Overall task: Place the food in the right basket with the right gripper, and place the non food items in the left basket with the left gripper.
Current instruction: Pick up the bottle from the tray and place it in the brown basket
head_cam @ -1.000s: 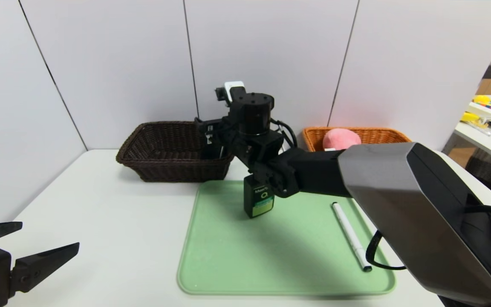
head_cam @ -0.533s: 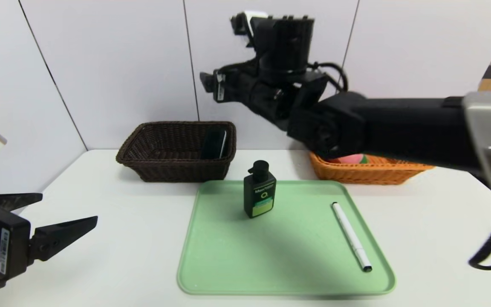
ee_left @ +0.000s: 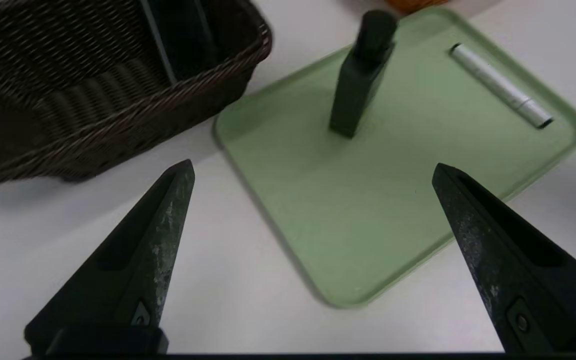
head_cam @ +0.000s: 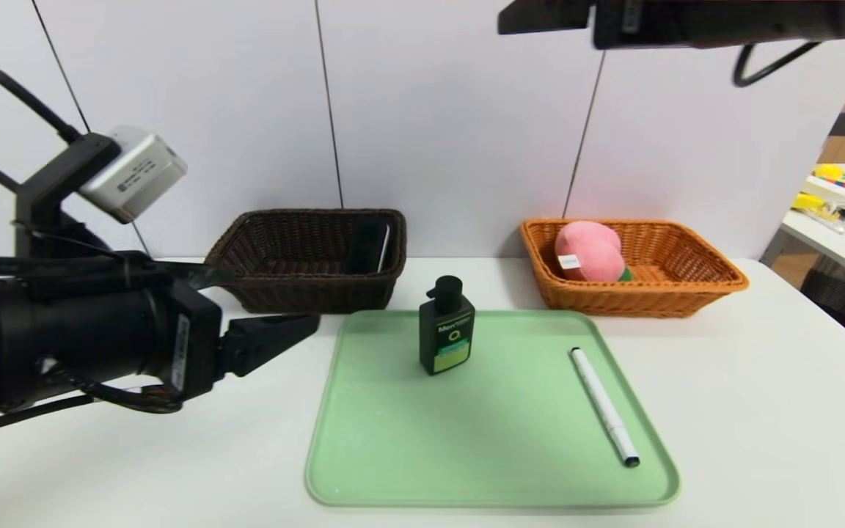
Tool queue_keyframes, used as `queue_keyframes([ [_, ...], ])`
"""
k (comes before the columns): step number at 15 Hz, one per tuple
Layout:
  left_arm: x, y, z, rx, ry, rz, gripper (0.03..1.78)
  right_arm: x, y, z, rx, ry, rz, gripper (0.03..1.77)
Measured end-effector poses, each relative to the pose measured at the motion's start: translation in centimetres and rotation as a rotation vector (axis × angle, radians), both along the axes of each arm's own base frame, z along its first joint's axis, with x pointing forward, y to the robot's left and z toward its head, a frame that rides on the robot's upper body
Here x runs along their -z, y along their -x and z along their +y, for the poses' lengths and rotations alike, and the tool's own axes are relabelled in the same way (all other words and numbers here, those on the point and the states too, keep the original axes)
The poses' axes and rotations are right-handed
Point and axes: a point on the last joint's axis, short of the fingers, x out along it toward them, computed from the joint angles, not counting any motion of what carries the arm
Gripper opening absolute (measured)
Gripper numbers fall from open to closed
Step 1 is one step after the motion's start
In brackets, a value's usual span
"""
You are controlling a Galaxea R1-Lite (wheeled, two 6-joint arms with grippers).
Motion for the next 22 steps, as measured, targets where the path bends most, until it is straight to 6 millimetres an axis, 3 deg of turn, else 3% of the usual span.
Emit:
queue_keyframes([
  [3,2.5,-1.8,-2.9,0.109,0.061,-0.048,1.69,-1.3,1.7,-3.8,0.071,-0.012,-0.011,1.69],
  [6,5.0,-3.8,-5.4,0.142,0.110,-0.100,1.69,-2.1,2.5,-6.1,0.130,-0.032,-0.035,1.69],
  [8,6.5,-5.1,-7.3,0.166,0.144,-0.134,1.69,-1.4,2.9,-7.3,0.165,0.003,0.005,1.69],
  [12,9.1,-6.2,-10.6,0.226,0.183,-0.177,1.69,1.4,5.2,-10.4,0.240,0.163,0.248,1.69],
  [16,11.0,-6.7,-11.4,0.228,0.138,-0.133,1.69,2.0,6.3,-11.8,0.219,0.161,0.323,1.69],
  [22,11.7,-7.1,-11.4,0.180,0.091,-0.136,1.69,2.8,6.9,-12.1,0.212,0.165,0.347,1.69],
])
